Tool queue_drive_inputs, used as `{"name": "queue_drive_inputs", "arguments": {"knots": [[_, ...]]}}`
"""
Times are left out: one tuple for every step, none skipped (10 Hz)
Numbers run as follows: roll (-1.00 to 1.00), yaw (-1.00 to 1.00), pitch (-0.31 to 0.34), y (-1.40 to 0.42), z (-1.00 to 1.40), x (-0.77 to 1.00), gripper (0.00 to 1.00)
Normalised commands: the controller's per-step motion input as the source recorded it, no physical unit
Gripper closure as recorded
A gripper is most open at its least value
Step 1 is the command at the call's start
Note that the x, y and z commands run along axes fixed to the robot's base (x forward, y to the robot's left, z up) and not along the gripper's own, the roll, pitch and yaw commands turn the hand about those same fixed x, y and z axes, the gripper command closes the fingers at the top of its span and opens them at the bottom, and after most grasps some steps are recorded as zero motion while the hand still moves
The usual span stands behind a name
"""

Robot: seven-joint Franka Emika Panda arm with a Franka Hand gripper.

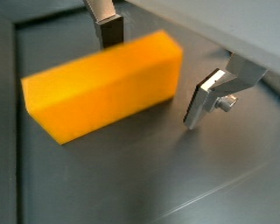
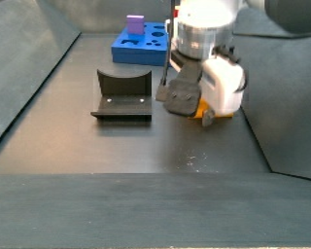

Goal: Pick up the arch object. Move up. Place the arch object on the fixture. Regrasp the arch object. Rotate the arch object. Move to above the board. Insert the arch object.
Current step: Pick up the arch object.

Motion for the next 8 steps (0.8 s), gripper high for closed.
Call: {"name": "queue_drive_inputs", "arguments": {"knots": [[0.0,-0.5,0.0,0.0,-0.23,0.0,0.0],[-0.01,-0.35,-0.021,0.0,-0.15,-0.03,0.0],[0.0,0.0,0.0,0.0,0.0,0.0,0.0],[0.0,0.0,0.0,0.0,0.0,0.0,1.0],[0.0,0.0,0.0,0.0,0.0,0.0,1.0],[0.0,0.0,0.0,0.0,0.0,0.0,1.0],[0.0,0.0,0.0,0.0,0.0,0.0,1.0],[0.0,0.0,0.0,0.0,0.0,0.0,1.0]]}}
